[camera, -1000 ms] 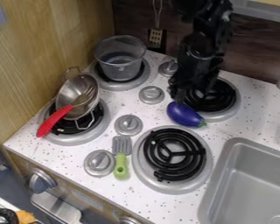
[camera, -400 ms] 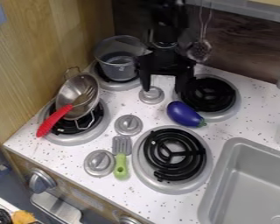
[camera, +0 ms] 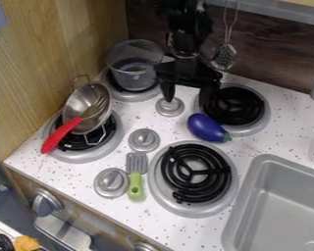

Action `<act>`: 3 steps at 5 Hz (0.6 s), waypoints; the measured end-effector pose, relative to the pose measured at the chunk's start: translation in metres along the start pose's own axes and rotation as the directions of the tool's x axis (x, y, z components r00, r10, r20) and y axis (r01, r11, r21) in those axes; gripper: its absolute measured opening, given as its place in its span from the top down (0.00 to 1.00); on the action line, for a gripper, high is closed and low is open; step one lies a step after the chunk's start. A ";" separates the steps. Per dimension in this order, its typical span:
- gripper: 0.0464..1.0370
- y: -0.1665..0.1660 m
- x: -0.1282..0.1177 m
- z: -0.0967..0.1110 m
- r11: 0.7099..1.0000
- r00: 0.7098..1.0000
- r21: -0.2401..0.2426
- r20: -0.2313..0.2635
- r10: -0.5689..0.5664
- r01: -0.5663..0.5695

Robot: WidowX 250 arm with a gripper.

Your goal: Take the eggplant and put it between the two right burners

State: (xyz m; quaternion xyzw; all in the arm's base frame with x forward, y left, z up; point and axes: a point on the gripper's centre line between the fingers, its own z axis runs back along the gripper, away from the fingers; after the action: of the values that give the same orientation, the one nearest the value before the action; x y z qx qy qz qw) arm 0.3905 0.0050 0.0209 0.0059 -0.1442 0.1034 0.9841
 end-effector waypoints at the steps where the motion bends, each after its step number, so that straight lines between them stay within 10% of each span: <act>1: 0.04 -0.008 0.000 -0.003 1.000 0.999 -0.024 0.031 -0.014 0.015; 3: 0.04 -0.036 -0.018 0.030 0.998 0.997 -0.049 0.071 0.036 -0.032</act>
State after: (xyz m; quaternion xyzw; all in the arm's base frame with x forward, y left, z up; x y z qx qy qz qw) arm 0.3720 -0.0352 0.0452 -0.0161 -0.1821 0.1164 0.9762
